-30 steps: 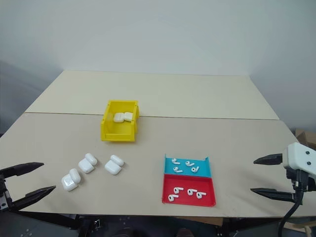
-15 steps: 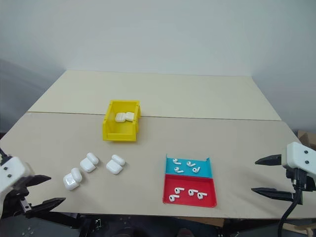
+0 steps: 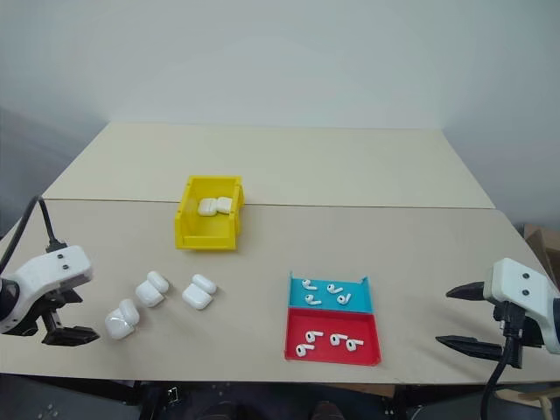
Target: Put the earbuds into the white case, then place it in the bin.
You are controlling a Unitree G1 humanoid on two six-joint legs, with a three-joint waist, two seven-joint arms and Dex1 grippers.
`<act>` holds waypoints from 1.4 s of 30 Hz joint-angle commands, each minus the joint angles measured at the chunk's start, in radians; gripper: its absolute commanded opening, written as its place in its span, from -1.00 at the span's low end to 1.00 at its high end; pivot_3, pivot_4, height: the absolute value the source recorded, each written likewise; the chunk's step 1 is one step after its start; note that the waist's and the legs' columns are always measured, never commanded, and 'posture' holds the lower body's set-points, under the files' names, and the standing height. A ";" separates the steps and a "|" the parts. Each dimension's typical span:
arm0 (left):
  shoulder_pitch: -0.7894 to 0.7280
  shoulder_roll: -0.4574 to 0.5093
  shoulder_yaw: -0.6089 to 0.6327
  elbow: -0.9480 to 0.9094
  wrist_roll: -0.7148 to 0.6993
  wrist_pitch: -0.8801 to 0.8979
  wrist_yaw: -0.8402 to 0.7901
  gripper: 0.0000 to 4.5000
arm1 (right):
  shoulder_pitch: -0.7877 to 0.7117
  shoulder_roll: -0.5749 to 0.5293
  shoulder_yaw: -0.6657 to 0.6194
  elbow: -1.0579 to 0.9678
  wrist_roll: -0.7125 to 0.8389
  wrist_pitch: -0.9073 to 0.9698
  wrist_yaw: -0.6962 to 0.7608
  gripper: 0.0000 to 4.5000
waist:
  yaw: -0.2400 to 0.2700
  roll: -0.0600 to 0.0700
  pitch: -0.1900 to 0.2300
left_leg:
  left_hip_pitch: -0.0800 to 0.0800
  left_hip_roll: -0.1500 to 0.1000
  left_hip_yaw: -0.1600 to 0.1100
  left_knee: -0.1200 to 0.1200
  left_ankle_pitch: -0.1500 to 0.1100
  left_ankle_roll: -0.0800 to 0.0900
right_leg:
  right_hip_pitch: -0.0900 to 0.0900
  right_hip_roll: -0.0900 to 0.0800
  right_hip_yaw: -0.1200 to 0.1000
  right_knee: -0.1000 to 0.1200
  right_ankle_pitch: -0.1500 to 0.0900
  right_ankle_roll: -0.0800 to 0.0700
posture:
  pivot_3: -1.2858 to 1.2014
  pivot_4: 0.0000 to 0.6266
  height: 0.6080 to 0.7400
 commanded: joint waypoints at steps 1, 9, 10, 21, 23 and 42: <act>-0.091 0.016 -0.124 0.061 0.042 -0.049 -0.022 0.98 | 0.027 0.012 -0.047 -0.037 -0.002 0.026 -0.011 1.00 | 0.002 0.000 0.000 | -0.001 0.000 0.000 0.000 0.000 0.000 | -0.001 0.000 0.000 0.001 0.000 0.000 | 0.03 -0.52 1.00; -0.377 -0.106 -0.424 0.149 0.146 -0.032 -0.058 0.98 | 0.049 0.022 -0.049 -0.058 -0.004 0.040 -0.039 1.00 | 0.001 0.000 0.000 | 0.000 0.000 0.000 0.003 0.000 0.000 | 0.000 0.001 0.000 0.004 -0.001 0.000 | 0.03 -0.52 1.00; -0.413 -0.124 -0.457 0.148 0.155 -0.014 -0.064 0.98 | 0.047 0.021 -0.047 -0.058 -0.004 0.042 -0.042 1.00 | 0.001 0.000 0.000 | 0.000 0.000 0.000 0.003 0.000 0.000 | 0.000 0.001 0.000 0.004 -0.001 0.000 | 0.03 -0.52 1.00; -0.602 -0.222 -0.673 0.197 0.294 0.008 -0.132 0.98 | 0.045 0.024 -0.031 -0.055 -0.007 0.042 -0.058 1.00 | 0.001 0.000 0.000 | -0.001 0.000 -0.002 0.005 0.000 0.000 | 0.000 0.001 -0.001 0.004 -0.001 0.000 | 0.03 -0.52 1.00; -0.609 -0.219 -0.687 0.202 0.311 0.001 -0.152 0.98 | 0.051 0.027 -0.034 -0.059 -0.008 0.046 -0.062 1.00 | 0.002 0.000 0.000 | -0.001 0.000 -0.002 0.005 0.000 0.000 | 0.000 0.001 -0.001 0.004 -0.001 0.000 | 0.03 -0.52 1.00; -0.608 -0.253 -0.692 0.221 0.413 -0.020 -0.179 0.23 | 0.052 0.038 -0.003 -0.059 -0.033 0.031 -0.105 1.00 | 0.002 0.000 0.000 | -0.001 0.000 -0.002 0.006 0.000 0.000 | 0.001 0.001 -0.001 0.006 -0.001 0.000 | 0.03 -0.52 1.00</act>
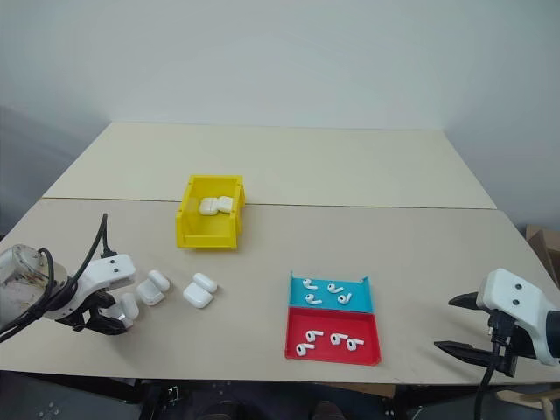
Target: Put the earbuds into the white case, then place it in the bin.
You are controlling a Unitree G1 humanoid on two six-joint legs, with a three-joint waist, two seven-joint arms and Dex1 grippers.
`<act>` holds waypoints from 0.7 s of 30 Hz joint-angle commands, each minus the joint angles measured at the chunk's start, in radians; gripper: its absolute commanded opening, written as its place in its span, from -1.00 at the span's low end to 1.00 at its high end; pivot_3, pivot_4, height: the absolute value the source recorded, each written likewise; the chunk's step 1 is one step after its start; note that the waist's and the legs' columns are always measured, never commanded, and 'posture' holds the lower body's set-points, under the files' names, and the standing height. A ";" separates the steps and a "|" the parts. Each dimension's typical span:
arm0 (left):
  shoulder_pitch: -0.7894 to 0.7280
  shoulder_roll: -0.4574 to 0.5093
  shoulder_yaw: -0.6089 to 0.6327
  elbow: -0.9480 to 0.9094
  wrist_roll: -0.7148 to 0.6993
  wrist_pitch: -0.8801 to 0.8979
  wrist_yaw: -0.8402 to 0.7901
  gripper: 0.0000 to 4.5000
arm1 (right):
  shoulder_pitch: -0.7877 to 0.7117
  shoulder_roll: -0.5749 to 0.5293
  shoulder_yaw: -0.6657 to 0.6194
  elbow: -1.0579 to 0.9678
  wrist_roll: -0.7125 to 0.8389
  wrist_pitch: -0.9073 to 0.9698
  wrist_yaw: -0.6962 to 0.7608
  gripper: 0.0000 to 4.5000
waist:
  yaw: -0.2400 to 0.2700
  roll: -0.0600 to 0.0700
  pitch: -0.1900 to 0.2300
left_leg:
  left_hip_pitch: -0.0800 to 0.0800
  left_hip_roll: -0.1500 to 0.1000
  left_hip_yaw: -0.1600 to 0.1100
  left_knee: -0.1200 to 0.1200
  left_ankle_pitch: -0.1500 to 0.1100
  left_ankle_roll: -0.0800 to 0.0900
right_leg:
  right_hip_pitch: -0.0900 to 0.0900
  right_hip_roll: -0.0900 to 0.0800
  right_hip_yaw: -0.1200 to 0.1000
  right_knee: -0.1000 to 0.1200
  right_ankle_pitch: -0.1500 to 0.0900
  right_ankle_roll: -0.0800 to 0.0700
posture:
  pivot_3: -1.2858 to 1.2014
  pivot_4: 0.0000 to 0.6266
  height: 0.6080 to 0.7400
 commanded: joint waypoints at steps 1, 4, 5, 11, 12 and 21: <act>0.005 -0.002 0.018 -0.009 0.023 0.011 0.010 0.23 | -0.009 0.002 -0.005 -0.013 -0.004 -0.008 -0.007 1.00 | 0.000 0.000 0.000 | 0.000 0.000 0.000 0.000 0.000 0.000 | 0.000 0.000 0.000 0.000 0.000 0.000 | 0.03 -0.52 1.00; 0.016 0.003 0.084 -0.027 0.014 0.010 0.045 0.23 | -0.022 -0.006 -0.003 -0.011 -0.003 -0.011 -0.013 1.00 | 0.000 0.000 0.000 | 0.000 0.000 0.000 0.000 0.000 0.000 | 0.000 0.000 0.000 0.000 0.000 0.000 | 0.03 -0.52 1.00; 0.029 0.011 0.125 -0.037 0.001 0.005 0.051 0.23 | -0.028 -0.010 -0.010 -0.014 0.002 -0.006 -0.009 1.00 | -0.001 0.000 0.000 | 0.000 0.000 0.000 0.000 0.000 0.000 | 0.000 0.000 0.000 0.000 0.000 0.000 | 0.03 -0.52 1.00; 0.187 0.031 0.504 -0.164 -0.158 -0.008 -0.034 0.23 | -0.091 -0.110 -0.043 -0.064 0.059 0.123 0.032 1.00 | -0.002 -0.001 0.001 | -0.002 0.000 -0.001 0.001 0.000 0.000 | -0.001 0.000 -0.001 0.000 0.000 0.000 | 0.03 -0.52 1.00; 0.212 -0.007 0.575 -0.195 -0.200 -0.001 -0.045 0.23 | -0.116 -0.139 -0.034 -0.077 0.084 0.171 0.034 1.00 | -0.004 0.001 0.001 | -0.002 0.000 0.000 0.001 0.000 0.000 | -0.001 0.000 -0.001 0.000 0.000 0.000 | 0.03 -0.52 1.00; 0.408 -0.715 0.784 -0.331 -0.314 -0.556 0.101 0.23 | -0.337 -0.305 0.105 -0.243 0.190 0.277 0.020 1.00 | 0.003 0.004 -0.001 | -0.003 0.001 -0.002 0.006 0.000 0.000 | 0.001 -0.001 -0.001 0.000 0.001 0.001 | 0.03 -0.52 1.00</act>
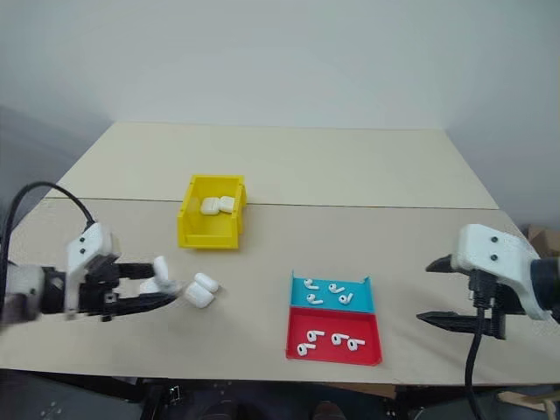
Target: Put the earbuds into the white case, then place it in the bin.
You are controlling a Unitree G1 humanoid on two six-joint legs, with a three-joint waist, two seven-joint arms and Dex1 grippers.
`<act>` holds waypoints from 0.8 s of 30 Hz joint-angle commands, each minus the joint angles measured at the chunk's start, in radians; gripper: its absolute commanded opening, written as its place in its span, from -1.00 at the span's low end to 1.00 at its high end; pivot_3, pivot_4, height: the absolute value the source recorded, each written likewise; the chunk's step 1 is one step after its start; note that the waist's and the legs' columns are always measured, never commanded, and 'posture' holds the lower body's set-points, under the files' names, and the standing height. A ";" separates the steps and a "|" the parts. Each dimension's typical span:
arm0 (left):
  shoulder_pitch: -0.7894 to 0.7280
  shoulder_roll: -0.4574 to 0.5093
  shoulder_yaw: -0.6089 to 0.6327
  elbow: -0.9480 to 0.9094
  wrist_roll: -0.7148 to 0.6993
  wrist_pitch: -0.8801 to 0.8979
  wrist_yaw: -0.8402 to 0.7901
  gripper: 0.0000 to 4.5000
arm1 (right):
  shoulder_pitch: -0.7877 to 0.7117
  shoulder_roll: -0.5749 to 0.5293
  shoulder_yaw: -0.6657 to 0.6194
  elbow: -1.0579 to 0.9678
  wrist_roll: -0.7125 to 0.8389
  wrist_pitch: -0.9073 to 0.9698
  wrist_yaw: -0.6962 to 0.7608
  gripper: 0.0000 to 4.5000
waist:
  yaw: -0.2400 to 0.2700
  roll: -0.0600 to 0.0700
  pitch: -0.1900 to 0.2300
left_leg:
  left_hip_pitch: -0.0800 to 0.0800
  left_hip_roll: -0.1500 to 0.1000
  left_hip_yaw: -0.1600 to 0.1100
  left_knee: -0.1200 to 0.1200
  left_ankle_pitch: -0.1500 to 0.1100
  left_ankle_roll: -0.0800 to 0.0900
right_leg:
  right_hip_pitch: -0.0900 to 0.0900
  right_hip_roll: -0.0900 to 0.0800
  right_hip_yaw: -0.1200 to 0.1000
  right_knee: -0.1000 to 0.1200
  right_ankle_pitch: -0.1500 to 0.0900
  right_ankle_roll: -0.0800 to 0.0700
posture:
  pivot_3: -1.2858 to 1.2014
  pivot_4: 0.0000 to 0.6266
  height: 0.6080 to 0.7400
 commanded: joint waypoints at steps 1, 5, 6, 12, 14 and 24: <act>0.056 -0.134 -0.021 0.005 0.036 -0.314 0.008 0.23 | -0.069 -0.064 0.050 -0.079 0.046 0.037 -0.012 1.00 | 0.003 -0.003 0.000 | -0.002 0.000 -0.001 0.003 0.000 0.000 | 0.000 0.000 -0.001 0.000 0.000 0.000 | 0.03 -0.52 1.00; 0.091 -0.334 -0.103 0.134 0.121 -0.626 0.054 0.23 | -0.086 -0.187 0.194 -0.212 -0.024 0.020 -0.037 1.00 | 0.008 0.001 -0.002 | -0.003 -0.001 -0.001 0.004 0.000 0.000 | 0.000 -0.001 -0.001 -0.001 0.001 0.001 | 0.03 -0.52 1.00; 0.088 -0.355 -0.119 0.181 0.130 -0.706 0.021 0.23 | -0.108 -0.206 0.238 -0.240 -0.025 0.026 -0.064 1.00 | 0.010 0.001 -0.002 | -0.003 -0.001 -0.001 0.004 0.000 0.000 | 0.000 -0.001 -0.001 -0.001 0.001 0.001 | 0.03 -0.52 1.00; 0.089 -0.385 -0.178 0.347 0.067 -0.942 -0.124 0.23 | -0.252 -0.215 0.431 -0.320 -0.008 0.073 -0.140 1.00 | 0.010 0.001 -0.002 | -0.003 0.000 -0.002 0.004 0.000 0.000 | 0.000 0.000 -0.001 -0.001 0.003 0.001 | 0.03 -0.52 1.00; 0.100 -0.376 -0.194 0.372 0.091 -0.964 -0.115 0.23 | -0.285 -0.205 0.503 -0.327 -0.041 0.078 -0.160 1.00 | 0.008 0.000 -0.002 | -0.003 0.000 -0.002 0.004 0.000 0.000 | -0.001 0.000 -0.001 -0.001 0.003 0.001 | 0.03 -0.52 1.00; 0.167 -0.297 -0.253 0.286 0.001 -0.806 -0.086 0.23 | -0.512 -0.064 0.857 -0.287 -0.265 0.099 -0.133 0.60 | -0.006 0.001 -0.002 | -0.003 0.000 -0.002 0.004 0.000 0.000 | -0.001 0.000 -0.001 0.000 0.003 0.001 | 0.03 -0.52 1.00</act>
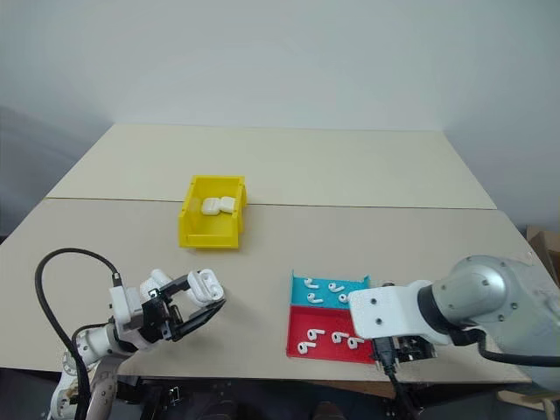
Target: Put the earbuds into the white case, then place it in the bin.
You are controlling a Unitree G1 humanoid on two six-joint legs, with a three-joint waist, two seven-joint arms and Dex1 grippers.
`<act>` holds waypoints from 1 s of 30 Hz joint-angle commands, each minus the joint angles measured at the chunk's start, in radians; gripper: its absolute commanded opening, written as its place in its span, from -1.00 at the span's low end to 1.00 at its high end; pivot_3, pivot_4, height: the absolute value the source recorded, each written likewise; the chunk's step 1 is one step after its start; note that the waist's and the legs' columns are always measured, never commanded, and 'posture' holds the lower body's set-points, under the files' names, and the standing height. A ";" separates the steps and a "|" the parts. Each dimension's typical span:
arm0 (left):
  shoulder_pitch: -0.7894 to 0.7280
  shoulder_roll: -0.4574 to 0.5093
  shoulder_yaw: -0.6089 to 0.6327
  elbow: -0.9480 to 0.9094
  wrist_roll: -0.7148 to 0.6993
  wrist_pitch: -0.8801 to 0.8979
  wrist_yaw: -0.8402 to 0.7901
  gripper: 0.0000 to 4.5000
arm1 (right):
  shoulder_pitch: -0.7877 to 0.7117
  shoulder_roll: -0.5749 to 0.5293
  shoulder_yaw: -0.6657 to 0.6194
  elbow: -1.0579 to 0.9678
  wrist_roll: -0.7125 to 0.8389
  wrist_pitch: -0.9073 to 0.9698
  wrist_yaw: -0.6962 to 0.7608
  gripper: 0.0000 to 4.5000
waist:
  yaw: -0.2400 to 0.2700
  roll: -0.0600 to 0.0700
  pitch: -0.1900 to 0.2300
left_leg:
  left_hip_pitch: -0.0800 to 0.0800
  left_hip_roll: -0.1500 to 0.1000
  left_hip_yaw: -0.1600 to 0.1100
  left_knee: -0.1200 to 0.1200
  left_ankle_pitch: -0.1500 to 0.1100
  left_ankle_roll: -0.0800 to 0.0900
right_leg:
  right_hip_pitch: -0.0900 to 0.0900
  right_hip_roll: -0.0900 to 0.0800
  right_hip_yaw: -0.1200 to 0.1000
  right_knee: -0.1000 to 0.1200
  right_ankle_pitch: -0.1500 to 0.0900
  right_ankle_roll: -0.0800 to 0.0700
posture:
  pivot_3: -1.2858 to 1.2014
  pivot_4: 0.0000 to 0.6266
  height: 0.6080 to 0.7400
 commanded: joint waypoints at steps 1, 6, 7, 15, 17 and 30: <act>0.023 0.058 -0.002 -0.080 -0.095 0.076 -0.031 0.23 | -0.078 0.043 0.100 0.027 -0.103 0.007 0.036 0.60 | -0.004 0.000 0.000 | 0.000 0.000 0.000 0.000 0.000 0.000 | 0.000 0.000 0.000 0.000 0.000 0.000 | 0.03 -0.52 1.00; 0.024 0.066 -0.023 -0.055 -0.110 0.039 -0.085 0.23 | -0.154 0.118 0.225 0.071 -0.220 -0.001 0.086 0.35 | 0.001 0.001 0.000 | 0.000 0.000 0.000 0.000 0.000 0.000 | 0.000 0.000 0.000 0.000 0.000 0.000 | 0.03 -0.52 1.00; 0.023 0.063 -0.025 -0.055 -0.113 0.041 -0.087 0.23 | -0.163 0.131 0.243 0.079 -0.239 0.000 0.092 0.35 | 0.002 0.000 0.000 | 0.000 0.000 0.000 0.000 0.000 0.000 | 0.000 0.000 0.000 0.000 0.000 0.000 | 0.03 -0.52 1.00; 0.016 0.070 -0.053 -0.068 -0.086 0.051 -0.066 0.23 | -0.167 0.195 0.315 0.098 -0.333 -0.003 0.140 0.35 | 0.002 0.001 0.000 | 0.000 0.000 0.000 0.000 0.000 0.000 | 0.000 0.000 0.000 0.000 0.000 0.000 | 0.03 -0.52 1.00; 0.012 0.074 -0.056 -0.072 -0.080 0.055 -0.055 0.23 | -0.158 0.205 0.322 0.105 -0.358 -0.001 0.132 0.19 | 0.002 0.000 0.000 | 0.000 0.000 0.000 0.000 0.000 0.000 | 0.000 0.000 -0.001 0.000 0.000 0.000 | 0.03 -0.52 1.00; 0.004 0.082 -0.071 -0.083 -0.068 0.054 -0.003 0.23 | -0.116 0.249 0.329 0.123 -0.421 -0.010 0.150 0.19 | 0.001 0.001 0.000 | 0.000 0.000 0.000 0.000 0.000 0.000 | 0.000 0.000 0.000 0.000 0.000 0.000 | 0.03 -0.52 1.00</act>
